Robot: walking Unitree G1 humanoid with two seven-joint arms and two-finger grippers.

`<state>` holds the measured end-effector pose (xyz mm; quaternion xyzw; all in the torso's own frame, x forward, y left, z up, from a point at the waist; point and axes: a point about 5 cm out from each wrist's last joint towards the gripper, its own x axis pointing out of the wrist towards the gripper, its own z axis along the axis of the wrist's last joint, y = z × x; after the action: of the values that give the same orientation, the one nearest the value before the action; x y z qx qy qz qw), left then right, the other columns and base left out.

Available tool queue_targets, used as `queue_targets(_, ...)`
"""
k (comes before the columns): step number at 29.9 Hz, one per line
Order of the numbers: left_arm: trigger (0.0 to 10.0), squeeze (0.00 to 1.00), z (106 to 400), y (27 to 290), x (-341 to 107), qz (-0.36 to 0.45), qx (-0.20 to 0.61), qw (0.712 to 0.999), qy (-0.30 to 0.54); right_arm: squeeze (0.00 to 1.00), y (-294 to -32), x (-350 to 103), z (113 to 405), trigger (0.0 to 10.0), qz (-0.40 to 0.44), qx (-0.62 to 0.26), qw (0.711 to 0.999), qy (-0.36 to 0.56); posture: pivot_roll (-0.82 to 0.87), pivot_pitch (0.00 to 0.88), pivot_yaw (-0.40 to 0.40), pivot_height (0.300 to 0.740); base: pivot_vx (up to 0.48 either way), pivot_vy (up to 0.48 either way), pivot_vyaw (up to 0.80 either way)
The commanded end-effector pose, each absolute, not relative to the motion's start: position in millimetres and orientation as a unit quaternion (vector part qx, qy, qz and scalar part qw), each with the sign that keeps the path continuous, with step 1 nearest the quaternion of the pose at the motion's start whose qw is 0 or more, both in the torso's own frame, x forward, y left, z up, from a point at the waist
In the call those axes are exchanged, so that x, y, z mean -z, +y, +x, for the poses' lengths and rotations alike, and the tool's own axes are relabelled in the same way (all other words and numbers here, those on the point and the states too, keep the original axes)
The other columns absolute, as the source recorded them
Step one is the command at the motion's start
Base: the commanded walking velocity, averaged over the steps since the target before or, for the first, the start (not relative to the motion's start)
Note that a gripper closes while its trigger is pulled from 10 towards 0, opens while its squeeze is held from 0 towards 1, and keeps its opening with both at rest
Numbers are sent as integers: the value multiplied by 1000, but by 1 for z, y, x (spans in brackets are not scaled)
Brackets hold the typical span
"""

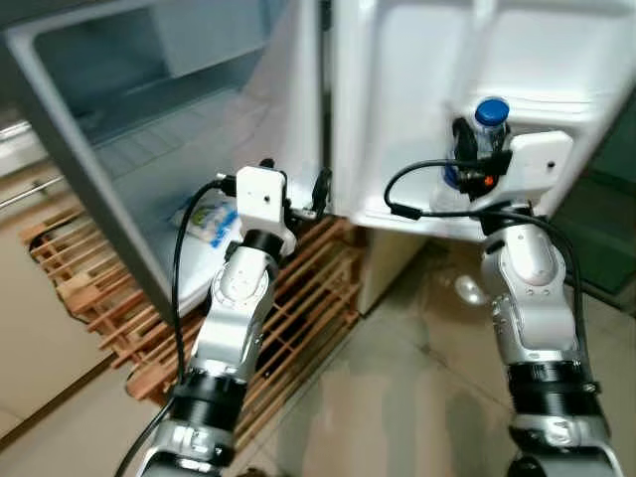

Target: Restocking fridge

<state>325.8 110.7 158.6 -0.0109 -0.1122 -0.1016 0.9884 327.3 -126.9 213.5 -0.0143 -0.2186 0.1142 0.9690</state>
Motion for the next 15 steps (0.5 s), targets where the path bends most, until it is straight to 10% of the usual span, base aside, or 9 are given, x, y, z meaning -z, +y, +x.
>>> queue_targets(1, 10000, 0, 325, 98, -166, -15, 121, 984, -129, 0, -139, -222, 326, 10000, -17, -99, 967, -235, -128, 25, 30, 740, 0, 0, 0)
queue_targets(15, 10000, 0, 321, 102, -169, -12, 137, 982, -130, 0, -155, -227, 341, 10000, -130, -33, 957, -259, -97, 66, 53, 740, 0, 0, 0)
